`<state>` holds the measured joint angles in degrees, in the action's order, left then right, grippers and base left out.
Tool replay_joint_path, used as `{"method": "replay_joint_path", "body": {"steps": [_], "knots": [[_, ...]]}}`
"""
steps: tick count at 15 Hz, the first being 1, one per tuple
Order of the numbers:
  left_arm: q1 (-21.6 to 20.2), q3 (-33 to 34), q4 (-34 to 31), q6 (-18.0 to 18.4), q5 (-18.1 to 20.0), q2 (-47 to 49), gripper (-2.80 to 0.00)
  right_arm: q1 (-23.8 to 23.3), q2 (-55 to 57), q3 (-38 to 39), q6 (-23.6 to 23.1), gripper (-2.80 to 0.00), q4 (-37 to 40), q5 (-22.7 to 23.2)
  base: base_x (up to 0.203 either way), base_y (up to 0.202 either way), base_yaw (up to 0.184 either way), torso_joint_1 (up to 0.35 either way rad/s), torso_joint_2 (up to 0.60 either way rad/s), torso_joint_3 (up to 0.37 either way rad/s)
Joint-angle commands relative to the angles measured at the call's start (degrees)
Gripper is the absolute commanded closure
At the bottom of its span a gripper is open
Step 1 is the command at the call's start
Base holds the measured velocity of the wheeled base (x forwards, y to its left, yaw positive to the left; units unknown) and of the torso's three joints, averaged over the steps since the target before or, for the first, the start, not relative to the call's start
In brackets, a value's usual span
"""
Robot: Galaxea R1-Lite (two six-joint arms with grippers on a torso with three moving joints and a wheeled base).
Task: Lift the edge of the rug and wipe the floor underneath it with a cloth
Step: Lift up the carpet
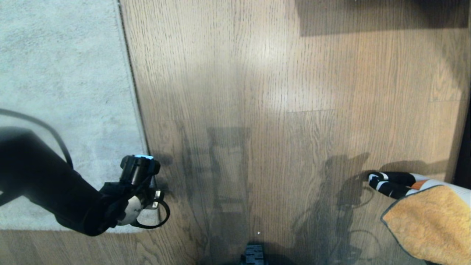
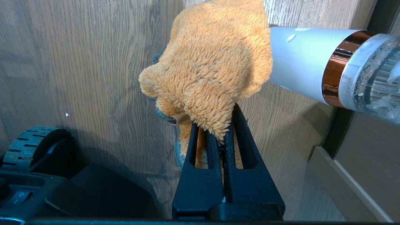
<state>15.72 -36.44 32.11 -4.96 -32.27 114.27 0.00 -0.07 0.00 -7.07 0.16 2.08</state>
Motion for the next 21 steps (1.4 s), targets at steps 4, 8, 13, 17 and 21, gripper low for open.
{"method": "replay_joint_path", "body": {"steps": [4,8,13,17,21], "knots": [[-2.7,0.3,0.2,1.8,-0.4,-0.2,-2.8,0.0,0.1,0.0,0.0,0.0,0.0,0.0,0.0,0.0,0.0,0.0,0.0,0.0],[-4.6,0.4,0.2,5.0,-0.4,-0.5,-2.8,0.0,0.1,0.0,0.0,0.0,0.0,0.0,0.0,0.0,0.0,0.0,0.0,0.0],[-6.4,0.9,0.3,8.4,-0.4,-2.4,-2.8,0.0,0.1,0.0,0.0,0.0,0.1,0.0,0.0,0.0,0.0,0.0,0.0,0.0],[-8.8,0.0,0.3,10.7,-0.4,-4.2,-2.8,0.0,0.1,0.0,0.0,0.0,0.0,0.0,0.0,0.0,0.0,0.0,0.0,0.0],[-9.8,-3.1,0.2,11.5,-0.4,-4.8,-2.8,0.0,0.1,0.0,0.0,0.0,0.0,0.0,0.0,0.0,0.0,0.0,0.0,0.0]]}}
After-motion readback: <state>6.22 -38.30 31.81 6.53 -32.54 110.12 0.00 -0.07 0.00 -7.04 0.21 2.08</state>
